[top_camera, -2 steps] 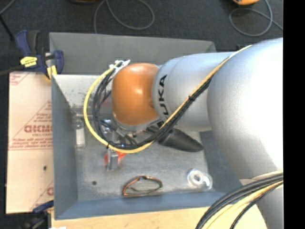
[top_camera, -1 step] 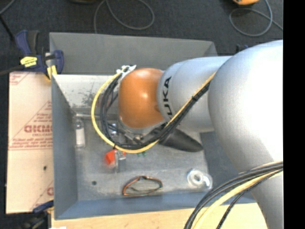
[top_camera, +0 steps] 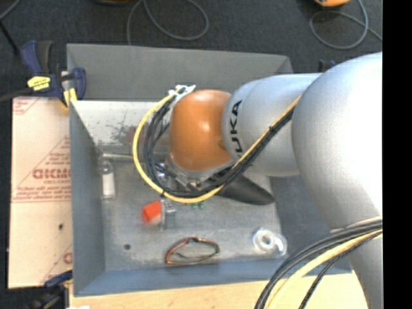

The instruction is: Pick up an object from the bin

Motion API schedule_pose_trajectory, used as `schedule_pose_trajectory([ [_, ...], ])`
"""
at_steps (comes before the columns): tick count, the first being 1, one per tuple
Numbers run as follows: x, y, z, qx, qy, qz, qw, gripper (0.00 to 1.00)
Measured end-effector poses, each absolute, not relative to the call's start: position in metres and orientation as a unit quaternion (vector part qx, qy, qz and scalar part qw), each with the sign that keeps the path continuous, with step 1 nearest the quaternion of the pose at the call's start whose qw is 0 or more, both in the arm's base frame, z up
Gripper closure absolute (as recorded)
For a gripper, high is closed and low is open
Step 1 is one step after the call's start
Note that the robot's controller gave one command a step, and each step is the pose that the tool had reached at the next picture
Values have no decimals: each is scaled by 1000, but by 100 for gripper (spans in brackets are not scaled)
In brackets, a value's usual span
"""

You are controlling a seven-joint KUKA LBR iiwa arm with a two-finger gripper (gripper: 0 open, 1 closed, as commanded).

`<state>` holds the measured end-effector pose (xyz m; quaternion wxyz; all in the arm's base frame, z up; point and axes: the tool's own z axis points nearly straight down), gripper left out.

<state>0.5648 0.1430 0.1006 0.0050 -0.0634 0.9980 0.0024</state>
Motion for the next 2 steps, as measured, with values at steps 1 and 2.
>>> schedule_pose_trajectory([
  [1,569,135,72,-107,994,-1,-1,0],
  [2,567,135,65,-75,997,1,2,100],
])
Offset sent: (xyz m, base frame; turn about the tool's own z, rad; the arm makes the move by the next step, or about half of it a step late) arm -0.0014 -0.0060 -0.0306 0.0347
